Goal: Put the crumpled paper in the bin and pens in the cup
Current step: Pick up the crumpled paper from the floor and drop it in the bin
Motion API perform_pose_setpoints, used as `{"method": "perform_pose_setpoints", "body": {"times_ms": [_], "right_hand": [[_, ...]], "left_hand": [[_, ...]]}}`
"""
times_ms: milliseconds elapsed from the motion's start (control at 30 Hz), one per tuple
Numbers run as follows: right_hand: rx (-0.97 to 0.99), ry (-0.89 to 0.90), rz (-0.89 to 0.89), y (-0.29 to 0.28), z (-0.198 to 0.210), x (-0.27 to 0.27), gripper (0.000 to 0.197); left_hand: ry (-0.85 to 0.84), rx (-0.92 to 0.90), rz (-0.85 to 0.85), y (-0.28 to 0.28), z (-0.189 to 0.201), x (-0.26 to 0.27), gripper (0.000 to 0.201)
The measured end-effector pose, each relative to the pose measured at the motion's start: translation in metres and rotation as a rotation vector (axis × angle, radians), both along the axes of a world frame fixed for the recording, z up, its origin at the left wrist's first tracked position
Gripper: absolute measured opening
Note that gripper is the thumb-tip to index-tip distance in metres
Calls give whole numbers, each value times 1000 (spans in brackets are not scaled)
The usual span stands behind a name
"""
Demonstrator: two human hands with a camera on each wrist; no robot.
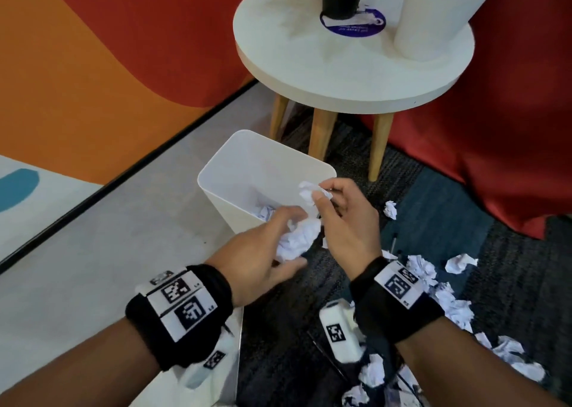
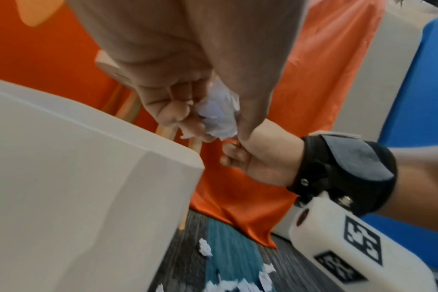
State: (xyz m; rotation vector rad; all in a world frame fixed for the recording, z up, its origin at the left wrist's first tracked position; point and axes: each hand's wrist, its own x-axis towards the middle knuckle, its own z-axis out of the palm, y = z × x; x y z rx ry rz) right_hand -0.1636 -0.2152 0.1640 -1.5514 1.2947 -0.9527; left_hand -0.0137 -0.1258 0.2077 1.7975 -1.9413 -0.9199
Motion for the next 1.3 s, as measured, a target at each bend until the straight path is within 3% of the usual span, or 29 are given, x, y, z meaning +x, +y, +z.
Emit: {"method": "perform_pose_setpoints", "body": {"times_ms": [100, 200, 267, 333, 433, 500, 700, 867, 967, 1200, 1300], "right_hand": [[-90, 220, 101, -16, -4, 4, 8], [-133, 452, 256, -26, -12, 6, 21], [-109, 439, 283, -28, -17, 5, 34], [-109, 313, 213, -24, -21, -1, 39], [-121, 133, -15, -11, -30, -23, 23], [-63, 103, -109, 1, -45, -47, 14], [246, 410, -89, 46, -120, -130, 11], [474, 732, 90, 77, -179, -164, 11], [566, 779, 207, 86, -202, -165, 21], [433, 996, 430, 84, -234, -149, 62], [392, 1053, 572, 81, -245, -142, 71]], "left_hand": [[-73, -84, 111, -11, -1, 13, 42], [-107, -175, 217, -18, -6, 25, 34], [-147, -198, 243, -19, -9, 31, 33], [-187, -203, 270, -20, -9, 33, 33], [-215, -216, 295, -22, -7, 30, 36], [-228, -218, 301, -28, -5, 27, 38], [-286, -116, 266, -45, -14, 18, 56], [-231, -339, 135, -37, -7, -3, 50], [-155, -411, 11, -26, -9, -23, 46], [-136, -235, -200, 7, -61, -60, 35], [-241, -78, -347, 28, -94, -78, 33]]}}
